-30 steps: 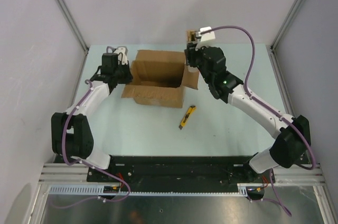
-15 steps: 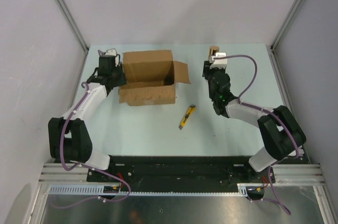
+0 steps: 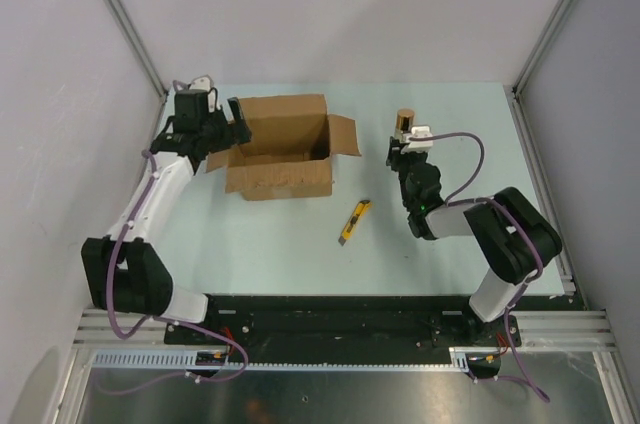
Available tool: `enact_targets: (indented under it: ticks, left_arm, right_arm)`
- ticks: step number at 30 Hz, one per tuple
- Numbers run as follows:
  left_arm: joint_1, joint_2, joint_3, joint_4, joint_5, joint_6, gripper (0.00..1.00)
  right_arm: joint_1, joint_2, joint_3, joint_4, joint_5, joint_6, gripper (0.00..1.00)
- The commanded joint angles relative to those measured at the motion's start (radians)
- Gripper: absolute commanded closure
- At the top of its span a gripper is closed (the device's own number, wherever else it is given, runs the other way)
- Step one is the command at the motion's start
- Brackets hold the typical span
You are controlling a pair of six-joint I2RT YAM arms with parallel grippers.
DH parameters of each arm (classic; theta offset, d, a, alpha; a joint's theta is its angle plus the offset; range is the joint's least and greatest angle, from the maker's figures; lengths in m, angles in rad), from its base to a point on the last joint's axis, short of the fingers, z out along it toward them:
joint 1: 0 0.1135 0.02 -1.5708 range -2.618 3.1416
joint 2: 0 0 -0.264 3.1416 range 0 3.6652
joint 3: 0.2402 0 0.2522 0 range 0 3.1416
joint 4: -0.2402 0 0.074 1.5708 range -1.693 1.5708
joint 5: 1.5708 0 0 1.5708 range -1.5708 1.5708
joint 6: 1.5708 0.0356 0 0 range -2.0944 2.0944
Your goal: Unpack the express box
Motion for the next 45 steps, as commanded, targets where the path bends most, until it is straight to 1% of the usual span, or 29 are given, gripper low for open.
enact_targets:
  ticks: [1,4,5,6,8,10,17,18,20,23,26,33,39,42,45]
  left_arm:
    - [0.02,-0.102,0.07,-0.056,0.023,-0.076,0.0]
    - [0.024,-0.147,0.041,-0.056,0.001,-0.095,0.0]
    - [0.024,-0.171,0.028,-0.056,-0.043,-0.098,0.0]
    - [0.027,-0.179,0.015,-0.056,-0.052,-0.097,0.0]
    - [0.035,-0.193,0.007,-0.059,-0.048,-0.091,0.0]
    - [0.044,-0.202,-0.007,-0.061,-0.023,-0.081,0.0]
    - [0.046,-0.235,-0.028,-0.073,-0.009,-0.092,0.0]
    - [0.046,-0.236,-0.036,-0.073,0.018,-0.095,0.0]
    - [0.044,-0.248,-0.047,-0.073,0.044,-0.103,0.0]
    - [0.046,-0.265,-0.067,-0.074,0.046,-0.103,0.0]
    - [0.046,-0.287,-0.078,-0.071,0.067,-0.112,0.0]
    - [0.046,-0.371,-0.149,-0.071,0.121,-0.132,0.0]
    - [0.046,-0.458,-0.225,-0.071,0.115,-0.126,0.0]
    - [0.044,-0.486,-0.249,-0.071,0.136,-0.118,0.0]
    - [0.043,-0.498,-0.253,-0.07,0.185,-0.106,0.0]
  right_arm:
    - [-0.008,0.035,0.003,0.358,-0.027,0.036,1.0]
    - [-0.01,0.09,0.001,0.405,-0.049,0.045,1.0]
    - [-0.01,0.104,0.003,0.413,-0.055,0.051,1.0]
    - [-0.017,0.134,0.009,0.416,-0.069,0.059,1.0]
    - [-0.024,0.162,0.026,0.418,-0.076,0.096,1.0]
    - [-0.031,0.197,0.036,0.419,-0.105,0.097,1.0]
    - [-0.037,0.274,0.076,0.424,-0.118,0.09,1.0]
    - [-0.036,0.282,0.078,0.425,-0.115,0.094,1.0]
    - [-0.036,0.288,0.081,0.425,-0.107,0.097,1.0]
    - [-0.036,0.289,0.078,0.427,-0.087,0.097,1.0]
    - [-0.036,0.296,0.09,0.428,-0.104,0.116,1.0]
    - [-0.034,0.351,0.161,0.428,-0.096,0.133,1.0]
    - [-0.008,0.381,0.196,0.427,-0.092,0.105,1.0]
    - [0.024,0.366,0.185,0.427,-0.076,0.062,1.0]
    - [0.041,0.343,0.175,0.425,-0.075,0.062,1.0]
